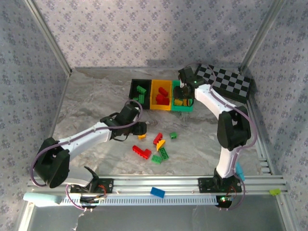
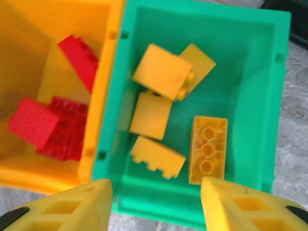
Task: Sort the legos into containers by color
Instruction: Place the lego in the container, then pick up the lego from the center of the table.
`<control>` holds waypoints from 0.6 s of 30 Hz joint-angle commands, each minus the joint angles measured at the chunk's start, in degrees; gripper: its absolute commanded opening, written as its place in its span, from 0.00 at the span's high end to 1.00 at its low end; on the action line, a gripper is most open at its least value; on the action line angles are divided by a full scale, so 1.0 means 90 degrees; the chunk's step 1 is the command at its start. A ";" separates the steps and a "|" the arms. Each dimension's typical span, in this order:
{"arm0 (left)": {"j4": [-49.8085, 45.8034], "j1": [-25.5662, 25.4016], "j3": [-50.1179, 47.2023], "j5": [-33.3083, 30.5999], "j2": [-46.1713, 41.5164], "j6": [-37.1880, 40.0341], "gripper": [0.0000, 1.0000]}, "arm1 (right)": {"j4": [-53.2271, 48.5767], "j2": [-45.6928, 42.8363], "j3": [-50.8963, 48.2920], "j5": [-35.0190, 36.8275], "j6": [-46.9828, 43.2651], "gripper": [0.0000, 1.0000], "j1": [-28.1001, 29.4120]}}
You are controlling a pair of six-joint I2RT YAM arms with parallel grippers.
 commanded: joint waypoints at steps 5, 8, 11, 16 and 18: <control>-0.0463 -0.0687 0.0986 0.0133 0.1081 0.0417 0.38 | 0.0316 -0.0710 -0.0929 -0.0023 -0.0058 0.47 0.0275; -0.0587 -0.0891 0.1429 0.0172 0.1537 0.0516 0.41 | 0.0481 -0.0873 -0.1244 0.0056 -0.0018 0.47 0.0303; -0.0710 -0.1050 0.1826 0.0152 0.1930 0.0615 0.44 | 0.0569 -0.0997 -0.1443 0.0075 0.0002 0.47 0.0300; -0.1008 -0.1209 0.2321 0.0248 0.2551 0.0733 0.47 | 0.0594 -0.1101 -0.1580 0.0119 -0.0018 0.47 0.0307; -0.1108 -0.1266 0.2434 0.0276 0.2763 0.0780 0.48 | 0.0654 -0.1144 -0.1658 0.0140 -0.0027 0.48 0.0294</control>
